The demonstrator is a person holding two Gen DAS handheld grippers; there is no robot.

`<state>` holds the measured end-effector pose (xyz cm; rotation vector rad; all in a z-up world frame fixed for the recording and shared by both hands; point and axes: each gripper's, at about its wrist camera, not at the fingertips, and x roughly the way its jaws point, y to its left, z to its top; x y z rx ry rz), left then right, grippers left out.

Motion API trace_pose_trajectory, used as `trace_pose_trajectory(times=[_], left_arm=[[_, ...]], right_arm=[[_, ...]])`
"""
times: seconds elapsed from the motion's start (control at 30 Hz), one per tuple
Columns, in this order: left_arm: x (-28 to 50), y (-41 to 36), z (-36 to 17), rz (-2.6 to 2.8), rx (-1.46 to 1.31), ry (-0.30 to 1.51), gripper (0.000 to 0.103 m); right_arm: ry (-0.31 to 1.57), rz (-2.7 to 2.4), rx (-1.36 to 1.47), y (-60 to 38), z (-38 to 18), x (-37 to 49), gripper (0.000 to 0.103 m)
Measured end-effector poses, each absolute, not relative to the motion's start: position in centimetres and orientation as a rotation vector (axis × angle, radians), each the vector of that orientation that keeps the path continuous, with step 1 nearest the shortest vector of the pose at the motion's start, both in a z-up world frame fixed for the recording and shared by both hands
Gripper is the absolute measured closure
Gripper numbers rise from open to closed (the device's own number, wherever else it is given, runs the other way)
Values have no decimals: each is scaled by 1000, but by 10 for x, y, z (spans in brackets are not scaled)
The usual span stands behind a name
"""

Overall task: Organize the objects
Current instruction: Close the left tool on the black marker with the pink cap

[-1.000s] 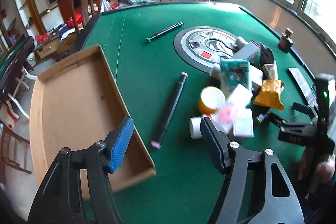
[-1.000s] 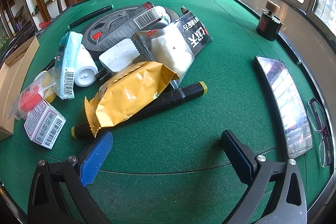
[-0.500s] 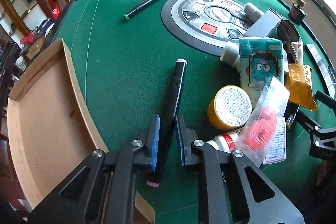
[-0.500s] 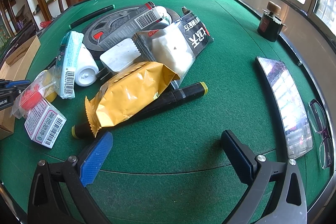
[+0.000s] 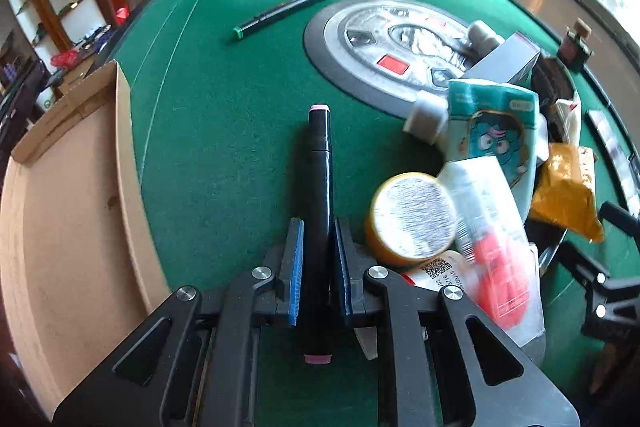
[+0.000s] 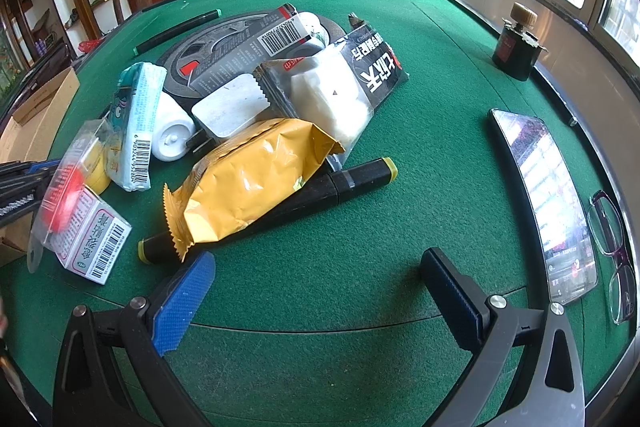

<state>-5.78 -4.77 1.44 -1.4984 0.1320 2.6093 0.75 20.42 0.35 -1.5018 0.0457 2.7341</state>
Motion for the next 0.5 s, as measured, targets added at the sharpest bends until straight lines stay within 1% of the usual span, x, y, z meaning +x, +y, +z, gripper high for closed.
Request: trace_pose_trajectory(times=[0.07,0.13,0.2,0.3,0.4,0.43,0.47,0.5], left_arm=[[-56,-50,13,2632,-1462,38,89],[-55,-51,13,2644,-1436,-4,89],[-56,-54,13,2639,-1418,-43,89],[-54,-55,13,2635,-1396,-51,89],[-53,-53,13,2639,-1388,-29,89],[-53,-53,14,2639,-1387,-28,89],[-52,-53,14,2638,-1384,-27,89],[-51,-53,14,2638,-1381,-28,89]], right_arm=[[59,2783,-1515,206,6,9,0],[118,2862,-1538,208,9,15,0],[154,2900,-1620,211,13,19,1],[141,2968,-1708,208,23,27,1],[130,2983,-1664,206,32,26,1],[116,2960,-1641,205,34,24,7],[116,2927,-1629,204,34,19,11],[146,2900,-1638,206,32,10,19]])
